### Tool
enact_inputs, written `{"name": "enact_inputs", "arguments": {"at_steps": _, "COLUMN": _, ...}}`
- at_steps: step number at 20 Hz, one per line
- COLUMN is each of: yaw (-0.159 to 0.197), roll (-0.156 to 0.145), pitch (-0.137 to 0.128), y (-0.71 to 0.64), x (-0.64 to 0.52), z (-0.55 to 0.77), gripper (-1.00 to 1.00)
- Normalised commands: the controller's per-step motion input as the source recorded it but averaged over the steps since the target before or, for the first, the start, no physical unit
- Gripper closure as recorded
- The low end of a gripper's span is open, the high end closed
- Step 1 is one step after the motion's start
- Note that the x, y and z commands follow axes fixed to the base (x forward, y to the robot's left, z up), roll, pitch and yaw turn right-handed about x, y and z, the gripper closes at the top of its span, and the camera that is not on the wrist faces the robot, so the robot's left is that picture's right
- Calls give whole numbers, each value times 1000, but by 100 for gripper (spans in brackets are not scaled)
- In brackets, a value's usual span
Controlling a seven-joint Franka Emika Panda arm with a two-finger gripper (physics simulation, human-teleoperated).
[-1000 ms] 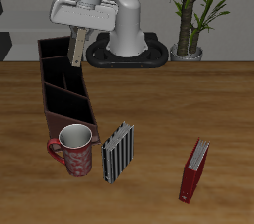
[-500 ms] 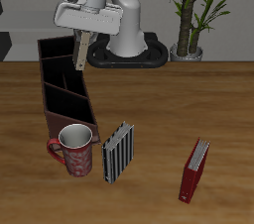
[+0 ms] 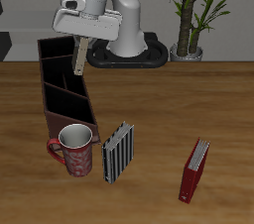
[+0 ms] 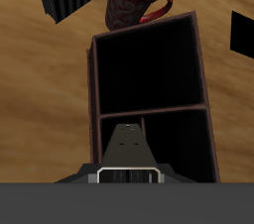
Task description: Place the yellow book into the right desk caddy's front compartment
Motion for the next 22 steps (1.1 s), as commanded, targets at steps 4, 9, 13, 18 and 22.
{"name": "enact_inputs", "arguments": {"at_steps": 4, "yaw": -10, "roll": 7, "pitch": 16, "y": 0, "x": 59, "z": -129, "gripper": 100}}
{"name": "enact_inputs", "arguments": {"at_steps": 9, "yaw": -28, "roll": -7, "pitch": 21, "y": -42, "x": 59, "z": -136, "gripper": 100}}
{"name": "enact_inputs", "arguments": {"at_steps": 13, "yaw": -15, "roll": -6, "pitch": 10, "y": -2, "x": 16, "z": -117, "gripper": 100}}
{"name": "enact_inputs", "arguments": {"at_steps": 18, "yaw": -4, "roll": 1, "pitch": 13, "y": -37, "x": 40, "z": -130, "gripper": 100}}
{"name": "enact_inputs", "arguments": {"at_steps": 22, "yaw": -2, "roll": 6, "pitch": 8, "y": -88, "x": 31, "z": -136, "gripper": 100}}
